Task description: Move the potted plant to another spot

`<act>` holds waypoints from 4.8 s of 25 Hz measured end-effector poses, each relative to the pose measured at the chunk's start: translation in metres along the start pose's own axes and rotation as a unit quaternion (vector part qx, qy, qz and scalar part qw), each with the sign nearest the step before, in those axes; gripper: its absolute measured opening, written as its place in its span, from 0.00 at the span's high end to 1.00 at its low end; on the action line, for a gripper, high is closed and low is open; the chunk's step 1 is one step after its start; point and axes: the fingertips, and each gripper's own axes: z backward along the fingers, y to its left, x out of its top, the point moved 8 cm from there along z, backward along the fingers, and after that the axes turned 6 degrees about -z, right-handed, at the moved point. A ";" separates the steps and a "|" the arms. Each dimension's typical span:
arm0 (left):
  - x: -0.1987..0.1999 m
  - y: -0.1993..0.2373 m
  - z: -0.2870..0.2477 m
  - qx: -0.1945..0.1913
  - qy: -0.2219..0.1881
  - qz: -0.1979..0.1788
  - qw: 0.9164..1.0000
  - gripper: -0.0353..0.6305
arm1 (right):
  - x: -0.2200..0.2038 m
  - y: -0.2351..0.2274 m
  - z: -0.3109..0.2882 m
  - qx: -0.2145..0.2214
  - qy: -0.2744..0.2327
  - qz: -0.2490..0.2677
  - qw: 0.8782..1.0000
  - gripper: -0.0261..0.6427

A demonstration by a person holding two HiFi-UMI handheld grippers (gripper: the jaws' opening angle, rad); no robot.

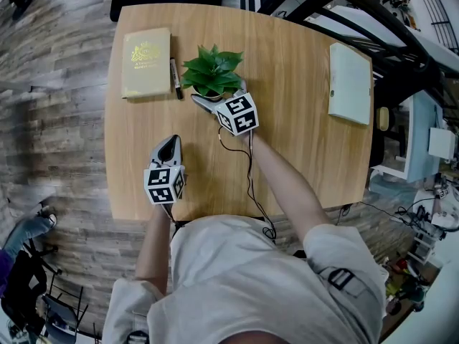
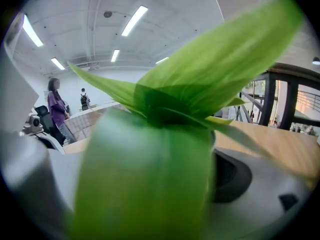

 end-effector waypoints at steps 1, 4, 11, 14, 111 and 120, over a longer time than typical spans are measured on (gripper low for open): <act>0.000 0.000 0.000 0.000 0.001 0.000 1.000 0.93 | -0.002 0.000 -0.001 0.000 0.002 -0.001 1.000 0.18; -0.002 0.000 0.001 0.000 0.003 0.001 1.000 0.93 | -0.006 0.001 -0.001 0.000 0.003 -0.005 1.000 0.18; -0.005 -0.001 -0.001 -0.002 0.006 0.002 1.000 0.93 | -0.015 0.000 0.000 -0.005 0.009 -0.002 1.000 0.17; -0.005 -0.002 -0.003 -0.003 0.006 0.000 1.000 0.93 | -0.019 0.000 0.002 -0.013 0.007 0.008 1.000 0.17; 0.175 -0.312 0.137 -0.063 -0.281 -0.172 0.942 0.93 | 0.057 0.002 0.523 -0.212 -0.283 0.045 0.934 0.96; 0.171 -0.307 0.137 -0.066 -0.276 -0.168 0.944 0.93 | 0.059 0.004 0.518 -0.212 -0.278 0.043 0.936 0.96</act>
